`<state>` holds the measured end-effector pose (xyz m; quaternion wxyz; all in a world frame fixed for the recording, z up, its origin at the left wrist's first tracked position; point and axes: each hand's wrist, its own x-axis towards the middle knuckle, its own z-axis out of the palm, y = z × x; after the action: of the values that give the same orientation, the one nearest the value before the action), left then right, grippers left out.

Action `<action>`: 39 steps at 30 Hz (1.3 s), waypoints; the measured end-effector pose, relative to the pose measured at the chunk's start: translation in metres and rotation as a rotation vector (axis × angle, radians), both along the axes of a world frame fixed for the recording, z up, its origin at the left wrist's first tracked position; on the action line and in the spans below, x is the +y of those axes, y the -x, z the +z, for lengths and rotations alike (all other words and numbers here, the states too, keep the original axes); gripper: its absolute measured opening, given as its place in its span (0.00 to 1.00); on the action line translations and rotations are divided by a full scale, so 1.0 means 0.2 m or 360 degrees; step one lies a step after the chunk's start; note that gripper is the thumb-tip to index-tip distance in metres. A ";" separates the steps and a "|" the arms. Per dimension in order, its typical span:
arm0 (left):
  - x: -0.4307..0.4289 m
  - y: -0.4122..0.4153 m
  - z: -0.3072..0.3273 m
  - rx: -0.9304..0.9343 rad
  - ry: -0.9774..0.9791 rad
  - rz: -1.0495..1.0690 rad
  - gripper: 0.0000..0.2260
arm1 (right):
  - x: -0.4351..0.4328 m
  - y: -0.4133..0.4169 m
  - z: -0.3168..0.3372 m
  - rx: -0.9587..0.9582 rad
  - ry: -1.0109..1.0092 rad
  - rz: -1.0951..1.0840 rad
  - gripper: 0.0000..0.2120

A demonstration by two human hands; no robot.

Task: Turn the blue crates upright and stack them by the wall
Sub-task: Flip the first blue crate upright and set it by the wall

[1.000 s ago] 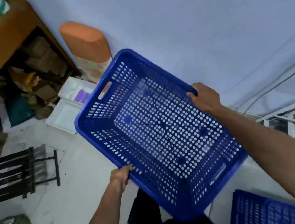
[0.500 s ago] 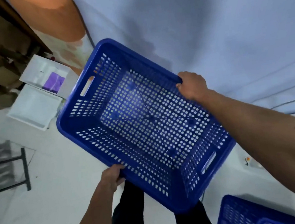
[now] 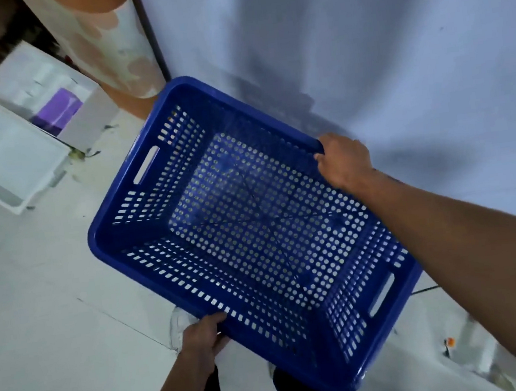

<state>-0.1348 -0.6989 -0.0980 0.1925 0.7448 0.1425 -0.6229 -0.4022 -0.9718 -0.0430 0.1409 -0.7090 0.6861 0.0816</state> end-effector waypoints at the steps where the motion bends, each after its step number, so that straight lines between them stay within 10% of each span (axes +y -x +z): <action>1: -0.01 0.02 -0.02 0.0014 0.0018 0.0020 0.12 | -0.02 0.00 -0.04 0.0015 0.0021 0.0015 0.12; 28: -0.31 0.16 -0.39 0.0229 0.0083 -0.0223 0.08 | -0.28 0.20 -0.51 0.0874 -0.0231 0.0242 0.21; 39: -0.42 0.13 -0.47 0.0011 0.0170 -0.0200 0.05 | -0.22 0.28 -0.54 0.0456 -0.0188 0.0036 0.21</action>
<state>-0.1617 -0.7822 -0.1916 0.1919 0.7387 0.0629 -0.6431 -0.4580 -1.0149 -0.1511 0.0821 -0.6881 0.6853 0.2238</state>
